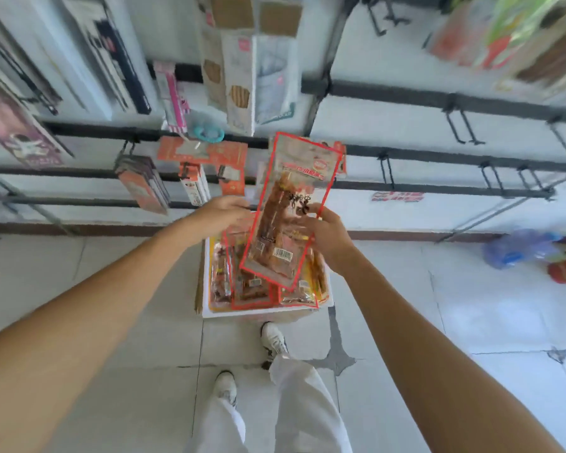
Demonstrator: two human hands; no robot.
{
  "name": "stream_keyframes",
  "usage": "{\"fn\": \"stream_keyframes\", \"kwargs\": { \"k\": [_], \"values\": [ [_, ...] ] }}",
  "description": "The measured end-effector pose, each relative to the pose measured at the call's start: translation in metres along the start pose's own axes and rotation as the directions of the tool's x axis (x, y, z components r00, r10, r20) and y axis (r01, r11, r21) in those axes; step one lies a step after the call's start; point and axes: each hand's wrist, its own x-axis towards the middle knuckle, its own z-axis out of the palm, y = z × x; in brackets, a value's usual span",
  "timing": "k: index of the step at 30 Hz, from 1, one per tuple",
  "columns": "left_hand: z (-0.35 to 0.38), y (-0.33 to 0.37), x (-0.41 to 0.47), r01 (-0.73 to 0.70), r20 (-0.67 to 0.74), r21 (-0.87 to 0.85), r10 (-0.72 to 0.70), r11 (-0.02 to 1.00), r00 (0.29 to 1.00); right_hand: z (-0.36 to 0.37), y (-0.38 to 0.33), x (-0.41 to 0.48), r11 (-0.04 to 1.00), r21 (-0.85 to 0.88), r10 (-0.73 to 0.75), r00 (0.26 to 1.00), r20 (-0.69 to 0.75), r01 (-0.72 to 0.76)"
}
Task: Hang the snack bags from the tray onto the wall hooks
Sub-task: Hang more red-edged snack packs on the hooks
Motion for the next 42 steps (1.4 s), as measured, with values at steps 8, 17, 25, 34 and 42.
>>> {"fn": "stream_keyframes", "kwargs": {
  "k": [8,17,25,34,42],
  "values": [
    [0.063,0.168,-0.031,-0.341,0.180,-0.128,0.360,0.931,0.915,-0.097,-0.081,-0.118,0.961,0.074,-0.242,0.942,-0.231,0.265],
    [0.191,0.308,-0.093,-0.529,0.371,-0.179,0.555,0.829,0.744,-0.224,-0.107,-0.226,0.851,0.081,-0.410,0.754,-0.514,0.518],
    [0.277,0.371,-0.119,-0.609,0.288,-0.164,0.628,0.776,0.723,-0.307,-0.099,-0.267,0.832,-0.409,-0.536,0.352,-0.768,0.375],
    [0.332,0.399,-0.144,-0.640,0.199,-0.240,0.683,0.729,0.703,-0.323,-0.102,-0.259,0.650,-0.727,-0.742,0.389,-0.546,0.221],
    [0.324,0.412,-0.124,-0.697,0.155,-0.142,0.712,0.703,0.685,-0.325,-0.123,-0.237,0.618,-0.751,-0.783,0.266,-0.562,0.234]
  ]
}}
